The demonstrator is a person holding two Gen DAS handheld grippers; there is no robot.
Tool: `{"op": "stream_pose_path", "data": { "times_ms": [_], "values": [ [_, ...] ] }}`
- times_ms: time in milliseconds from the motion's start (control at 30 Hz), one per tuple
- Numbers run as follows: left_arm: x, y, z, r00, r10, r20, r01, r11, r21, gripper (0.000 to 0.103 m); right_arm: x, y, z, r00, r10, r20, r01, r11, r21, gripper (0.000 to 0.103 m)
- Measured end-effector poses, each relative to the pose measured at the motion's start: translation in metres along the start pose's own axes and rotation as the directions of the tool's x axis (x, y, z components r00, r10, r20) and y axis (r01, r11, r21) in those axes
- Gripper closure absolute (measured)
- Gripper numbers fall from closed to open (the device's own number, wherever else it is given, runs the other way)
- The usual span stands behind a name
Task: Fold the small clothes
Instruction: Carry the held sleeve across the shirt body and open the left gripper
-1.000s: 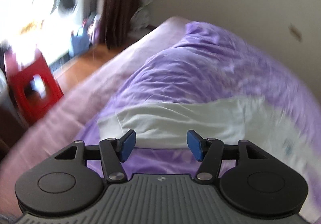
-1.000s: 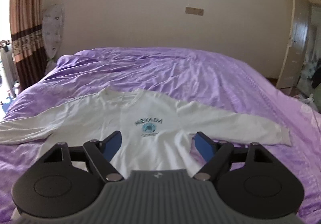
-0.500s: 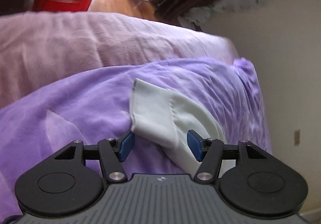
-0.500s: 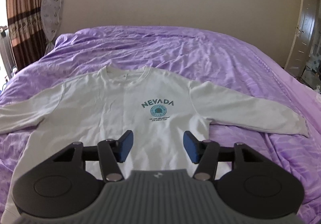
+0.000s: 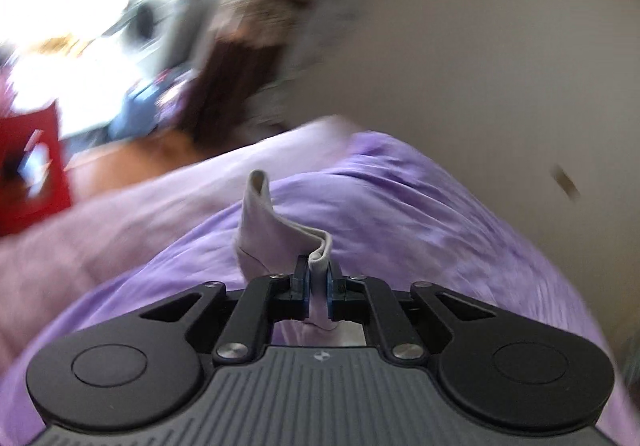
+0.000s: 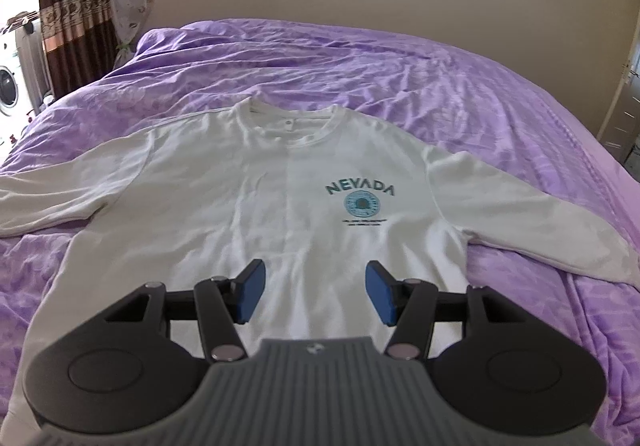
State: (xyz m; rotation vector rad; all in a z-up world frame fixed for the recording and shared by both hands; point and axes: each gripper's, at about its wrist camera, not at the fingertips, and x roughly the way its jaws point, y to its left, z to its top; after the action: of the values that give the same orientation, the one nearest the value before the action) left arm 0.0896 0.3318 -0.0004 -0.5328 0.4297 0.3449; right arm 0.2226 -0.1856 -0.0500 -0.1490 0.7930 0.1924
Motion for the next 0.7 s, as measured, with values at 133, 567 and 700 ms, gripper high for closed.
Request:
{"op": "stream_pose_path", "data": {
  "times_ms": [133,567,700],
  "values": [
    [-0.004,-0.1,-0.007,0.996,-0.091,-0.022,0.093,0.946,0.31,0.096,0.0,0.005,0.002,1.0,0.03,0.001,-0.03,1.0,-0.005,0.051],
    [0.11,-0.276,-0.146,0.867,-0.216,-0.449,0.439,0.758,0.482,0.096,0.023,-0.009,0.002,0.997,0.075,-0.016,-0.073,0.993,0.087,0.044],
    [0.149,-0.261,-0.192,0.736,-0.199,-0.647,0.499,0.806,0.319,0.089,0.041,-0.016,-0.008,0.992,0.115,-0.061,-0.106,0.986,0.128,0.044]
  ]
}}
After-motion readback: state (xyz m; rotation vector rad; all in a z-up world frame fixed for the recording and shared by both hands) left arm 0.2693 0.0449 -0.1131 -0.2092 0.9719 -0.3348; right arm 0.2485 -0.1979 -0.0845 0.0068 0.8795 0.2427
